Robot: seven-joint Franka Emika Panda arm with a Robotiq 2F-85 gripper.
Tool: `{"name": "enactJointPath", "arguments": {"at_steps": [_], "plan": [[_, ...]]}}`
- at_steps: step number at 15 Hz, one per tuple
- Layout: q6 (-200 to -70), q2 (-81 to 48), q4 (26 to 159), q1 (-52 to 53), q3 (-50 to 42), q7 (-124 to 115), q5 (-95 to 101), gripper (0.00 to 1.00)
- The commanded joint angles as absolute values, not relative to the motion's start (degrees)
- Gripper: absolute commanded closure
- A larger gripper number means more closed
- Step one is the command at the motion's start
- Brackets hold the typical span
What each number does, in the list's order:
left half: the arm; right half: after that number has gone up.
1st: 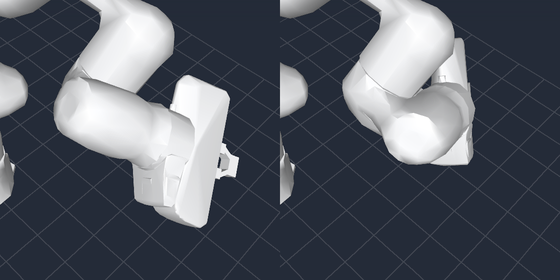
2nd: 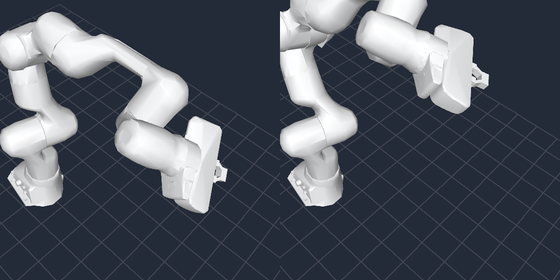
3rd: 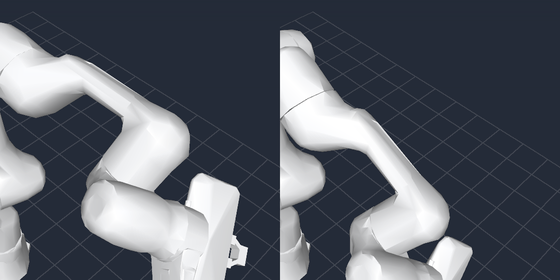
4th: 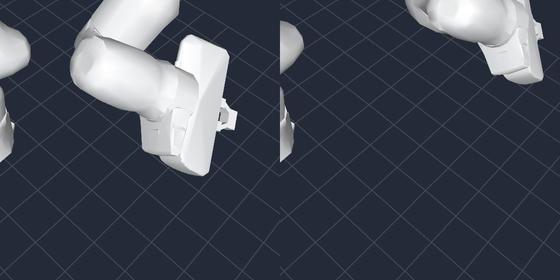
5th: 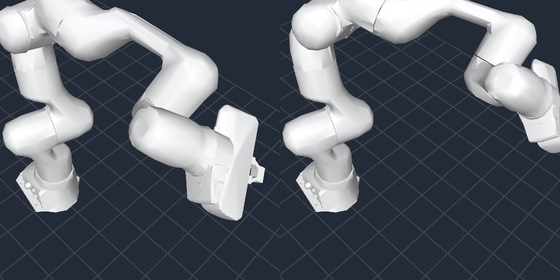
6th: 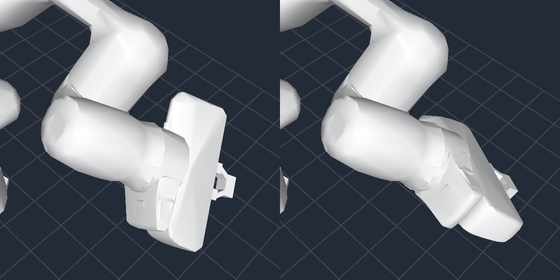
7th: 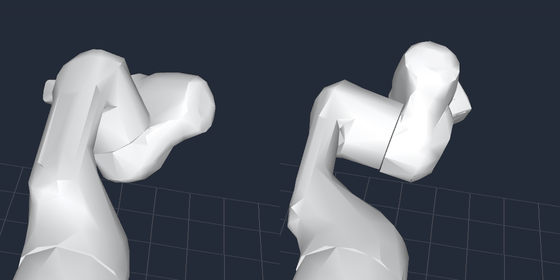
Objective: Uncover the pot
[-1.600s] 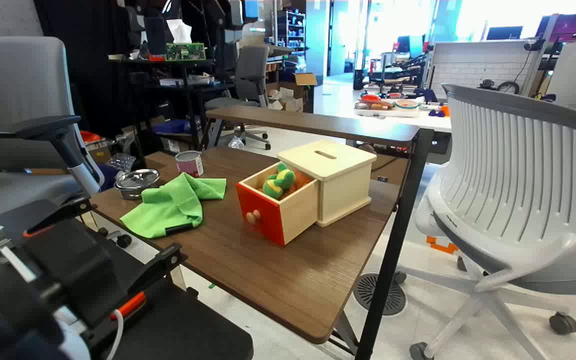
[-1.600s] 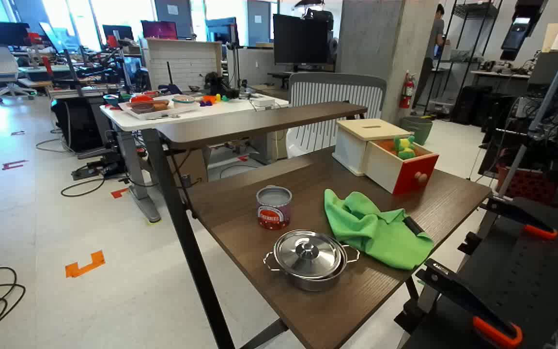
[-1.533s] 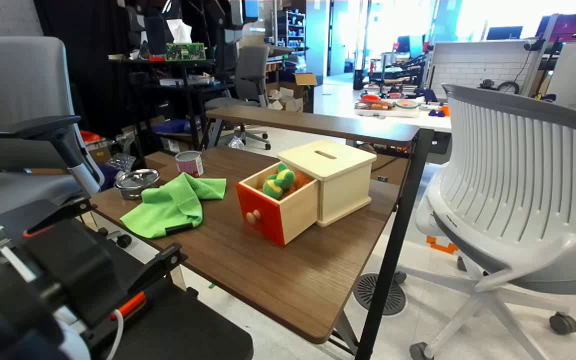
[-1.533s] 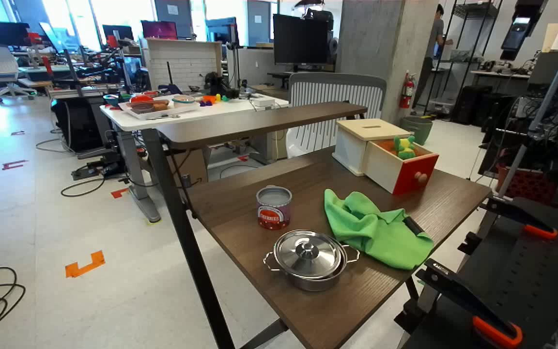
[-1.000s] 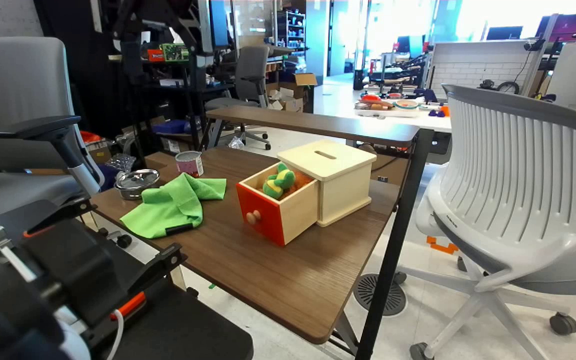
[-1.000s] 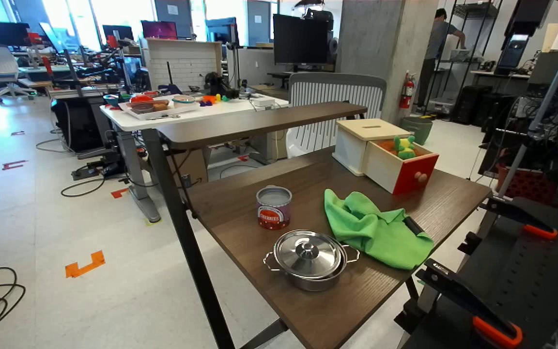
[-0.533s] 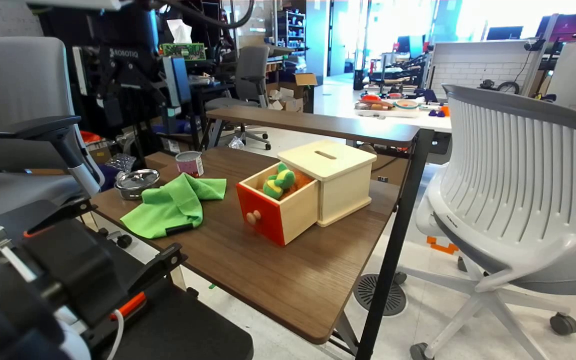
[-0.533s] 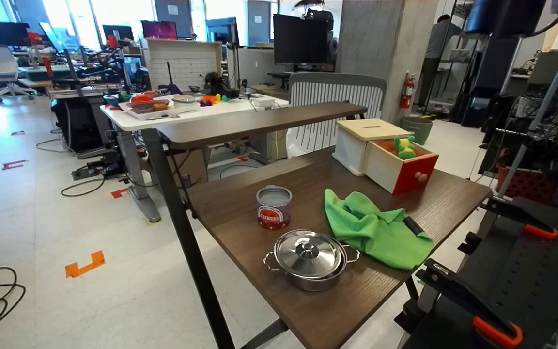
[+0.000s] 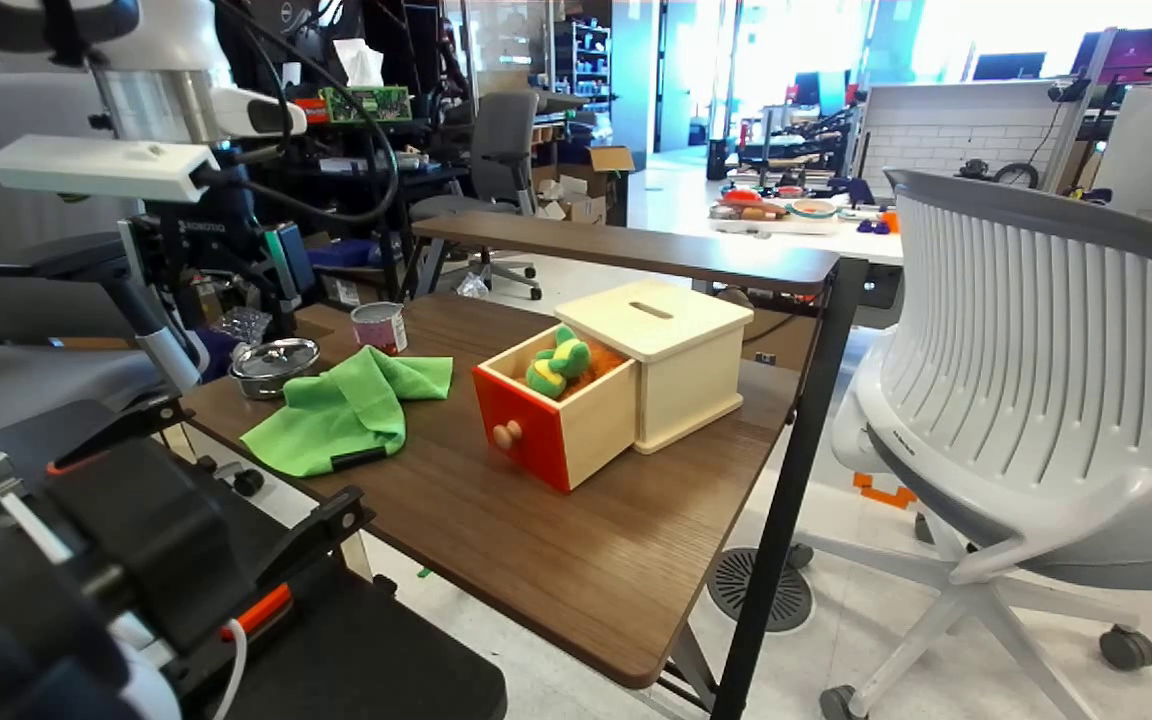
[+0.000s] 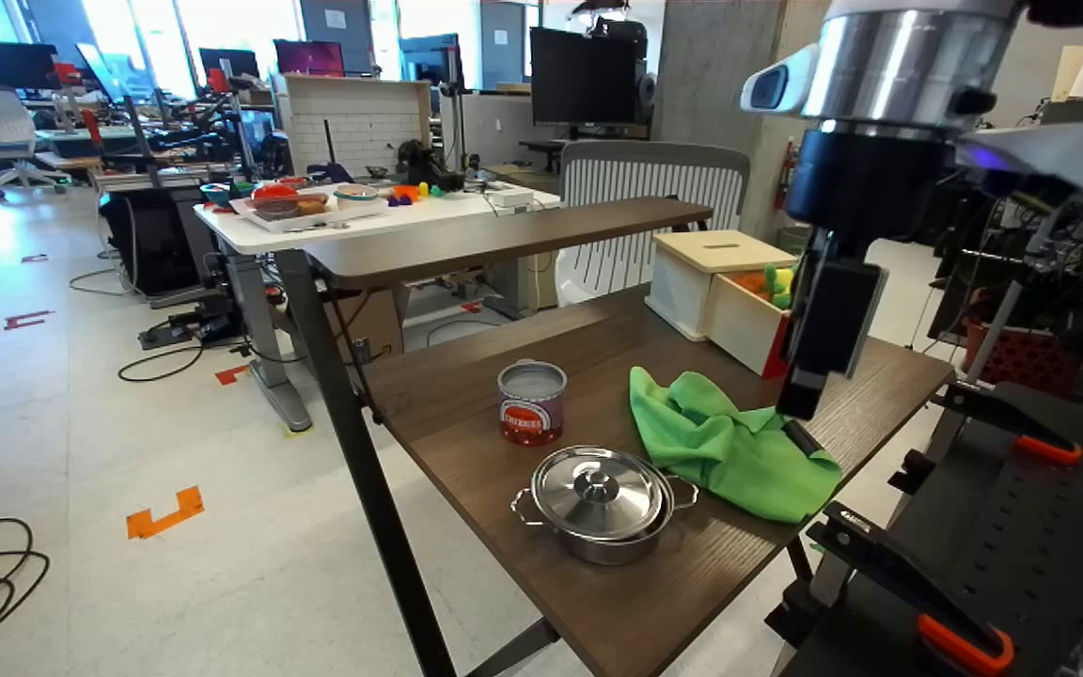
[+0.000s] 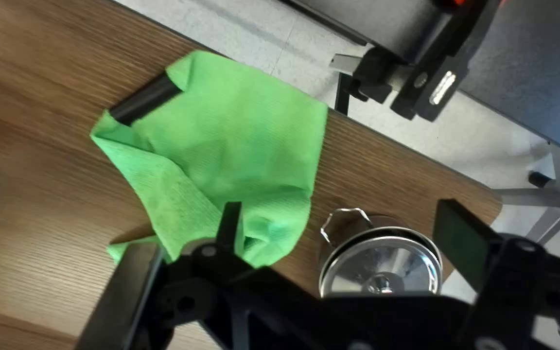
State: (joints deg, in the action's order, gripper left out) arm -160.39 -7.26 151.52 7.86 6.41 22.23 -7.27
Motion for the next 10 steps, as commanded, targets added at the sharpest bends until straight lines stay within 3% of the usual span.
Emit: {"name": "enactJointPath", "arguments": {"at_steps": [1,10], "plan": [[-166.4,-15.1,147.5,7.3,11.4,20.0,-9.6,0.0],[-171.8,-28.9,134.9,6.6,15.3,12.6,-5.8,0.0]]}}
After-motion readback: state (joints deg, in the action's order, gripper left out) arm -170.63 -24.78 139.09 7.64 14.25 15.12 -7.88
